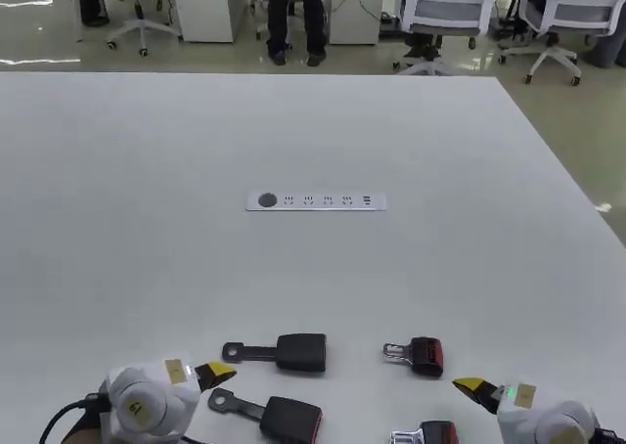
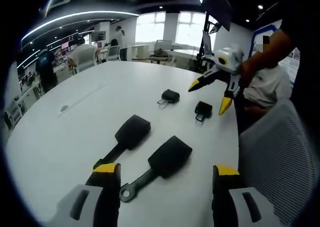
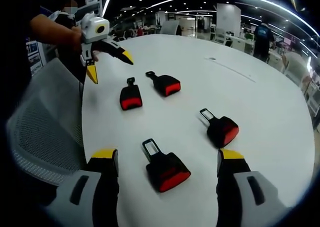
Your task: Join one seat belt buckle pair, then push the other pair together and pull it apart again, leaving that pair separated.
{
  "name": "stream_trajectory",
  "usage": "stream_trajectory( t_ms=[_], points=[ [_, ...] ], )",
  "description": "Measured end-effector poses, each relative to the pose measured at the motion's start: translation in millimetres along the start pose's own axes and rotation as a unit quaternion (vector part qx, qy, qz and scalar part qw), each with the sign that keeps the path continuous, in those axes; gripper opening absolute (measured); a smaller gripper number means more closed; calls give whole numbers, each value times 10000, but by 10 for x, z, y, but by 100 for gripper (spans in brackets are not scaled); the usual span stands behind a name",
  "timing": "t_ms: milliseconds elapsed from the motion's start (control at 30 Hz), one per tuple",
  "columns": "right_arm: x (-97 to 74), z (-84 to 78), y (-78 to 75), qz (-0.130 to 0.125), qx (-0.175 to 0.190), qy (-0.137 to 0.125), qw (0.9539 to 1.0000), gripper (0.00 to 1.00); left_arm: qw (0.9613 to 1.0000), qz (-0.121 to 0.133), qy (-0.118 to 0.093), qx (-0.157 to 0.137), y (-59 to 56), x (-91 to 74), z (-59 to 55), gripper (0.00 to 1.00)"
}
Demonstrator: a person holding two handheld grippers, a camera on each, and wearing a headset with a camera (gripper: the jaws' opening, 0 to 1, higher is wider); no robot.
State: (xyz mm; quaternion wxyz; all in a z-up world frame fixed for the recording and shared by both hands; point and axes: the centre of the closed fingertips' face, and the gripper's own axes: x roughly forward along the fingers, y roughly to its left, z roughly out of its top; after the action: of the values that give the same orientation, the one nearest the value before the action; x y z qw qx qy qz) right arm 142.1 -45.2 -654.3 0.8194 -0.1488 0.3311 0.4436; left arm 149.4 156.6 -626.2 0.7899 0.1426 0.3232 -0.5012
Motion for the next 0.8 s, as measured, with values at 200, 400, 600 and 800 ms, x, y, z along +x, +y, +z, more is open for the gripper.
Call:
stream_trajectory(
  t_ms=[200, 400, 600, 800],
  points=[
    [11, -49, 23, 265, -104, 146, 9995, 77, 9993, -216, 182, 231, -29, 118, -7, 75],
    [41, -143, 3, 491, -205, 300, 9981, 72, 9979, -377, 308, 428, -49, 239, -13, 72],
    [79, -230, 1, 660, -299, 404, 9966, 67, 9948, -566, 517, 669, -48, 359, -55, 71],
    [85, -275, 21, 769, -392, 537, 9948, 62, 9928, -689, 625, 757, 24, 491, -138, 69]
  ],
)
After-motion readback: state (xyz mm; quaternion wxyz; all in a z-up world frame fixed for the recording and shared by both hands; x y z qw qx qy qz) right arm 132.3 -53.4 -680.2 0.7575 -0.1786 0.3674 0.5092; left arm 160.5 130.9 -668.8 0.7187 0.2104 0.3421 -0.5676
